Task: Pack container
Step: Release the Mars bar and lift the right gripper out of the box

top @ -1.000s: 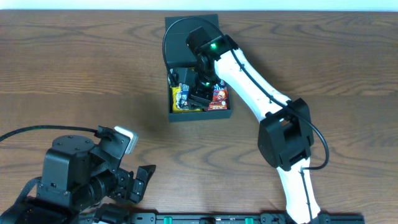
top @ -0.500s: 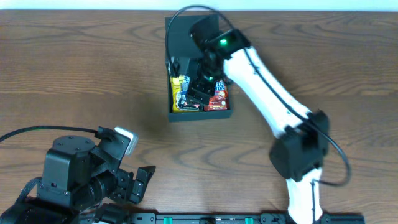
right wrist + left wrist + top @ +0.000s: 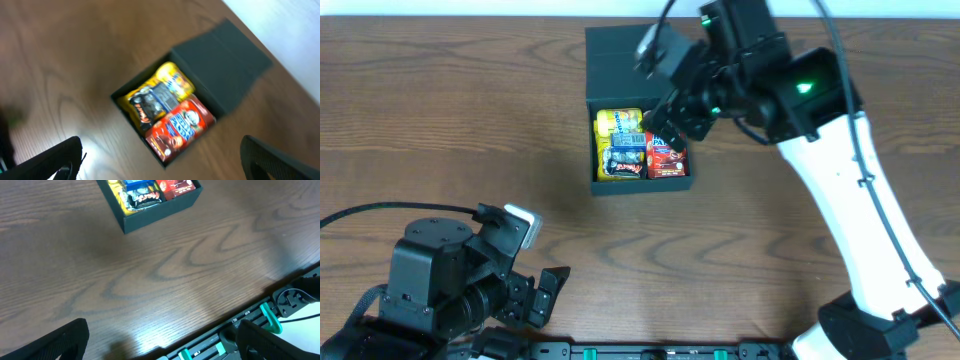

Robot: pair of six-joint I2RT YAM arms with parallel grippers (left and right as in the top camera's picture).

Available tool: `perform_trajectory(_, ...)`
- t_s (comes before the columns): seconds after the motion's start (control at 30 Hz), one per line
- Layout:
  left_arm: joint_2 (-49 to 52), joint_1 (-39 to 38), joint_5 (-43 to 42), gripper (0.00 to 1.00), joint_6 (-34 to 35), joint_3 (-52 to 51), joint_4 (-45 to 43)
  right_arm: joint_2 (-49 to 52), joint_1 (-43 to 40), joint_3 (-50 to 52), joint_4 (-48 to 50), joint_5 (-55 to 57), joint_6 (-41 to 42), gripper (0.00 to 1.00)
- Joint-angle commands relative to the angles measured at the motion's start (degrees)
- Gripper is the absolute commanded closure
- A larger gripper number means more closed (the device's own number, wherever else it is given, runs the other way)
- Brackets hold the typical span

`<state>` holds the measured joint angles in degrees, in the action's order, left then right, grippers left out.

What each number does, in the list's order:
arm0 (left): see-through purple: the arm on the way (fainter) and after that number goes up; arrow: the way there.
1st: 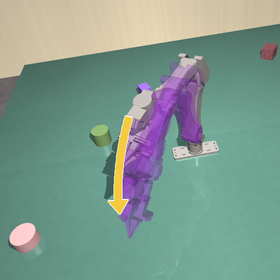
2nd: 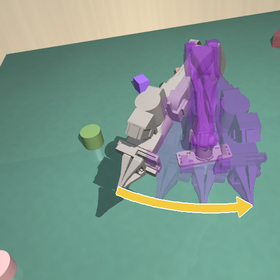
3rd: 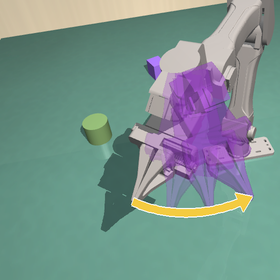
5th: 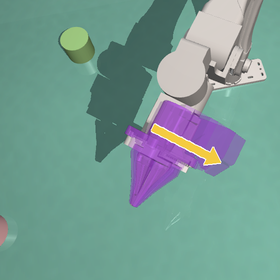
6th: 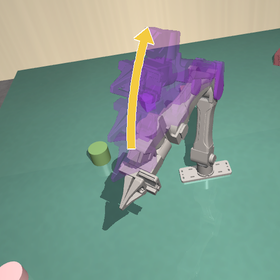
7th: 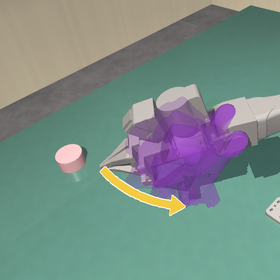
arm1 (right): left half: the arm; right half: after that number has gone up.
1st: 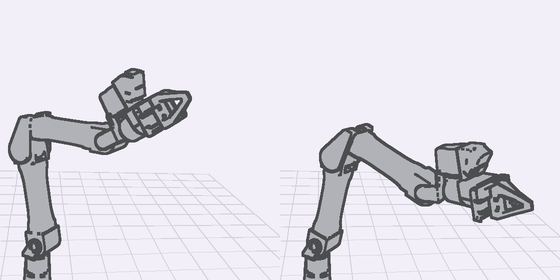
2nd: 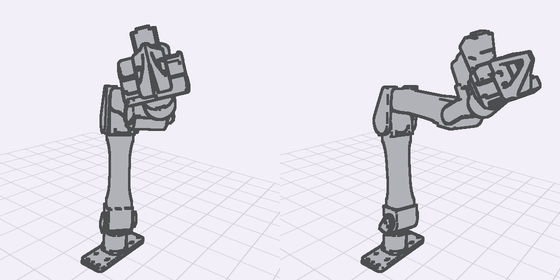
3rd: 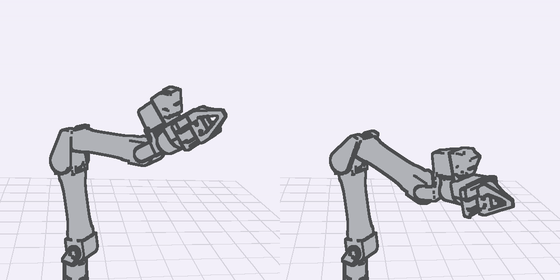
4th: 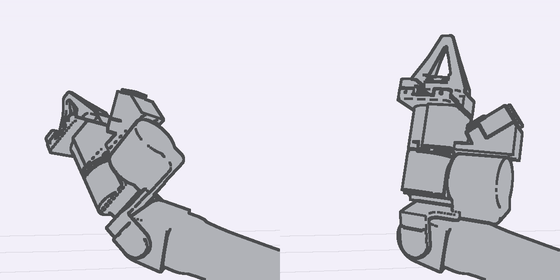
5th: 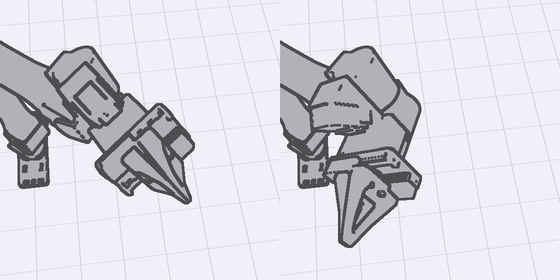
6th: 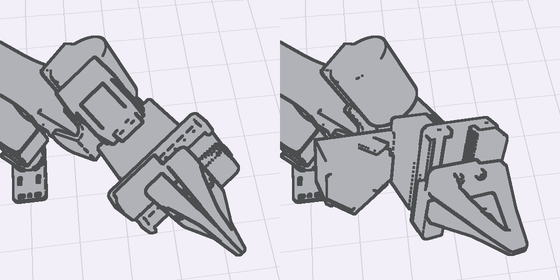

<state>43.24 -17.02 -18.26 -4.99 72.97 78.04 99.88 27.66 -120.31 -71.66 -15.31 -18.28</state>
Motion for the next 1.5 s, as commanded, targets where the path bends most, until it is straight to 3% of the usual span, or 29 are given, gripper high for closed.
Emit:
perform_trajectory(0.0,-0.2,0.1,-0.2,0.05,-1.0,0.0,0.1,-2.7,-2.7,-0.5,0.1,2.3,13.8,0.01)
perform_trajectory(0.1,-0.2,0.1,-0.2,0.05,-1.0,0.0,0.1,-4.3,-4.5,-0.5,0.0,2.3,17.6,0.01)
perform_trajectory(0.67,-0.2,0.1,0.7,0.05,-1.0,0.0,-3.7,-5.0,-5.1,-0.3,-3.4,2.6,15.2,0.02)
perform_trajectory(0.7,-0.2,0.1,0.7,0.05,-1.0,0.0,-3.7,-4.9,-5.1,-0.2,-3.7,3.6,15.2,0.11)
perform_trajectory(0.73,-0.2,0.1,0.7,0.05,-1.0,0.0,-3.8,-4.7,-5.1,0.1,-3.7,4.7,15.2,0.30)
perform_trajectory(0.77,-0.2,0.1,0.7,0.05,-1.0,0.0,-3.9,-4.5,-5.2,0.5,-3.5,5.9,15.2,0.58)
perform_trajectory(0.83,-0.2,0.1,0.7,0.05,-1.0,0.0,-4.7,-3.4,-5.5,1.2,-2.6,7.3,15.3,0.92)
perform_trajectory(0.87,-0.2,0.1,0.7,0.05,-1.0,0.0,-4.8,-2.8,-5.8,1.3,-2.0,7.5,15.3,0.99)
perform_trajectory(1.13,-0.1,0.1,0.9,0.04,-1.0,0.0,-7.0,5.5,-9.9,1.3,2.6,7.4,18.7,0.99)
perform_trajectory(1.27,0.7,0.1,9.3,0.21,4.3,-0.1,-12.5,10.8,-12.3,1.3,5.8,6.8,21.3,0.99)
perform_trajectory(1.37,3.1,0.1,15.8,0.55,6.8,-0.1,-15.6,14.6,-14.1,1.3,8.4,3.7,21.5,0.99)
perform_trajectory(1.47,7.3,0.1,16.9,0.72,6.7,-0.1,-19.9,18.0,-16.1,1.3,11.0,1.8,21.5,0.98)
